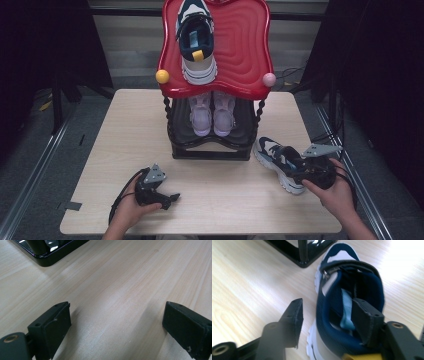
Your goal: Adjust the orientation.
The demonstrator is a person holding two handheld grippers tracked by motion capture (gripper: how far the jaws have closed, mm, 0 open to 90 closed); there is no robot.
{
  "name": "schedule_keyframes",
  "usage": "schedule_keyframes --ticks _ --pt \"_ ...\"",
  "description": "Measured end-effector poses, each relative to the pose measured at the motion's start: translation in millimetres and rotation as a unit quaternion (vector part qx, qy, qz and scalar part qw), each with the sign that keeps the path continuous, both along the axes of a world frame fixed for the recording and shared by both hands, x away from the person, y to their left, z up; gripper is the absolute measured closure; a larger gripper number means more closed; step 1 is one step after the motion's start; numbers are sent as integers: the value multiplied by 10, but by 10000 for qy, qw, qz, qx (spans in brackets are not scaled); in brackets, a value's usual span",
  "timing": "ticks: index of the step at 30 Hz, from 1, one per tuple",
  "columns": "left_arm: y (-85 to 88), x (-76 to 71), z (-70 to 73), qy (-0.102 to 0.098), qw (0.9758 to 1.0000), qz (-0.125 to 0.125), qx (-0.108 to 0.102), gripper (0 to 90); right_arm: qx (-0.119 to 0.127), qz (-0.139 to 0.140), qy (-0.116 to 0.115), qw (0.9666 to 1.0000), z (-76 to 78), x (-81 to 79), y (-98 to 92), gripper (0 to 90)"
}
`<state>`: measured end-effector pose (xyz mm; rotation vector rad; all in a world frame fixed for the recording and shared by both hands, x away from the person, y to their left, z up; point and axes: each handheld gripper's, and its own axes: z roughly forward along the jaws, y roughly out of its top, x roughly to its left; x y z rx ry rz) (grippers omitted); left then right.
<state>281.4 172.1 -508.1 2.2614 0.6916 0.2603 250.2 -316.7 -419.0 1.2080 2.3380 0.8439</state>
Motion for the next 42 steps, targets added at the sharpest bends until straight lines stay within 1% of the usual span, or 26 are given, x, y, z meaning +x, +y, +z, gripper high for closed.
schedule_keyframes --ticks 2,5,7,10,11,13,14,17,19,20,22,24,28,29,31,32,34,35,36,38,42 --pt "1 1 0 -2 10000 -5 8 76 91 47 67 9999 28 -16 -49 435" --pt "0 0 0 0 10000 1 0 76 103 55 90 9999 26 -40 -82 458" --pt "0 0 0 0 10000 -1 1 76 129 120 125 9998 23 -53 -75 472" --pt "0 0 0 0 10000 2 -2 76 233 151 160 9995 19 -66 -34 501" --pt "1 1 0 -2 10000 -3 6 76 326 201 176 9991 9 -67 -16 507" --pt "0 0 0 -1 10000 0 0 76 351 248 227 9988 -5 -77 33 508" --pt "0 0 -1 0 10000 1 -3 76 301 273 225 9989 -15 -79 61 508" --pt "-1 0 0 1 10000 2 -2 76 343 356 282 9984 -37 -76 135 514" --pt "1 1 1 -3 10000 -4 10 76 410 403 279 9980 -48 -76 191 502" --pt "1 1 0 -2 10000 -3 8 76 343 416 255 9982 -46 -79 217 501" --pt "1 1 0 -2 10000 -3 8 76 368 464 250 9979 -41 -79 259 501" --pt "1 1 0 -3 10000 -4 8 76 460 494 242 9974 -36 -73 291 500" --pt "1 1 0 -2 10000 -4 7 76 435 513 220 9975 -26 -54 351 494" --pt "1 1 0 -2 10000 -4 7 76 469 545 190 9972 -28 -43 357 491" --pt "1 1 0 -2 10000 -4 8 76 546 537 255 9967 -20 -34 377 490" --pt "0 0 0 1 10000 0 -2 76 608 608 269 9959 -28 -20 388 490" --pt "1 1 1 -3 10000 -4 10 76 482 631 272 9965 -34 -12 424 486" --pt "0 1 0 -2 10000 -2 3 76 478 638 270 9965 -32 -10 439 473" --pt "1 1 0 -2 10000 -4 7 76 441 647 271 9966 -20 -8 444 464" --pt "1 1 1 -3 10000 -4 9 76 522 667 276 9960 7 0 434 442" --pt "1 1 0 -2 10000 -5 8 76 558 710 351 9953 101 7 361 415"
